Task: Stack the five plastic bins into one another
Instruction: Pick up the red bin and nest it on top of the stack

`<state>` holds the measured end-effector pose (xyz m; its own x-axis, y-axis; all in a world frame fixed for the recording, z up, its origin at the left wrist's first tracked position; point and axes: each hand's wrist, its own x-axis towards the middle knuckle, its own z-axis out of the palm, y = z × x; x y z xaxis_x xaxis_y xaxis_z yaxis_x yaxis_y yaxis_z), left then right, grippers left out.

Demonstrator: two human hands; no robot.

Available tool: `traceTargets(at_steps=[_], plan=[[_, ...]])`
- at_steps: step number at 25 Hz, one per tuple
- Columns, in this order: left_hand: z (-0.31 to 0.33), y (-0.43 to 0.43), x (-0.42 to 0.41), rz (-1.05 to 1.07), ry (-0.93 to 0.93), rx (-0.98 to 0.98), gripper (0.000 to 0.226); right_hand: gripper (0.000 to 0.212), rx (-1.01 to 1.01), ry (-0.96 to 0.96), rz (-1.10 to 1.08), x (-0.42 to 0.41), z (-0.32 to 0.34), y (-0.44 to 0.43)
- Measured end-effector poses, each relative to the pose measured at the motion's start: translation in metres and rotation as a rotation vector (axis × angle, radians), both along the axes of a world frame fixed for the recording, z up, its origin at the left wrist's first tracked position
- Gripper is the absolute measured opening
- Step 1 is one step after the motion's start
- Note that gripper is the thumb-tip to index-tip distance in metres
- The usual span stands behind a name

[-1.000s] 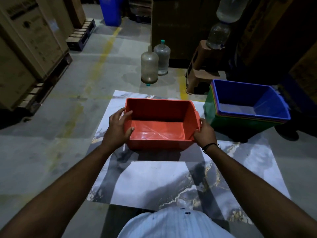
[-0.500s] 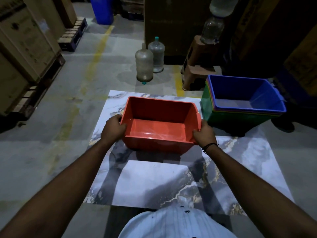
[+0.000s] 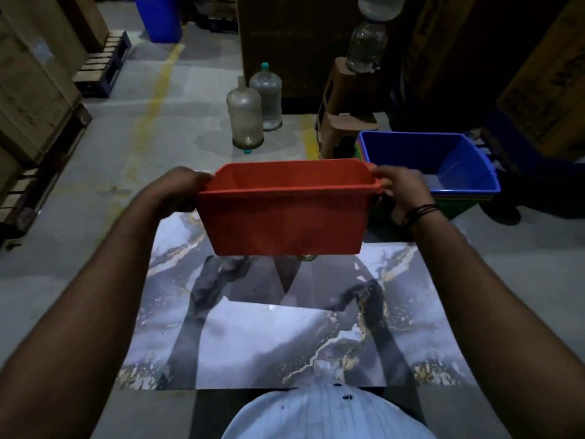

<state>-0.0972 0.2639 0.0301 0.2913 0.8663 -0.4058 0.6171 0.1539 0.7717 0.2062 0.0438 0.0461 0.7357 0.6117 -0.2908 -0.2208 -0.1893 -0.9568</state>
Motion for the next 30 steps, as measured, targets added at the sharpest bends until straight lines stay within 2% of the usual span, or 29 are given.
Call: traceTargets(at_steps=[3,6,8,10,14,18,20,22,26,30], plan=[[0.031,-0.004,0.024,-0.041,-0.097,-0.05,0.015,0.015,0.17,0.118,0.016,0.026,0.037,-0.009],[0.05,-0.018,0.055,-0.018,-0.161,0.022,0.014,0.017,0.195,0.104,0.019,0.053,0.053,-0.023],[0.057,-0.029,0.076,0.002,-0.187,0.092,0.015,0.013,0.097,-0.018,-0.021,0.068,0.054,-0.034],[0.062,-0.038,0.094,-0.003,-0.229,0.145,0.004,0.015,0.026,-0.118,-0.082,0.081,0.056,-0.045],[0.075,-0.044,0.132,0.04,-0.263,0.224,0.024,0.007,0.064,-0.167,-0.166,0.114,0.061,-0.063],[0.072,-0.061,0.18,-0.055,-0.357,0.301,0.028,0.009,0.006,-0.399,-0.2,0.154,0.057,-0.077],[0.064,-0.077,0.205,-0.116,-0.407,0.396,0.035,0.029,0.009,-0.434,-0.266,0.175,0.048,-0.084],[0.053,-0.09,0.229,-0.145,-0.398,0.5,0.04,0.04,-0.033,-0.488,-0.32,0.196,0.039,-0.09],[0.028,-0.106,0.277,-0.192,-0.39,0.522,0.053,0.034,-0.134,-0.698,-0.347,0.241,0.023,-0.098],[0.012,-0.12,0.321,-0.229,-0.344,0.508,0.056,0.044,-0.322,-0.894,-0.25,0.286,0.009,-0.098]])
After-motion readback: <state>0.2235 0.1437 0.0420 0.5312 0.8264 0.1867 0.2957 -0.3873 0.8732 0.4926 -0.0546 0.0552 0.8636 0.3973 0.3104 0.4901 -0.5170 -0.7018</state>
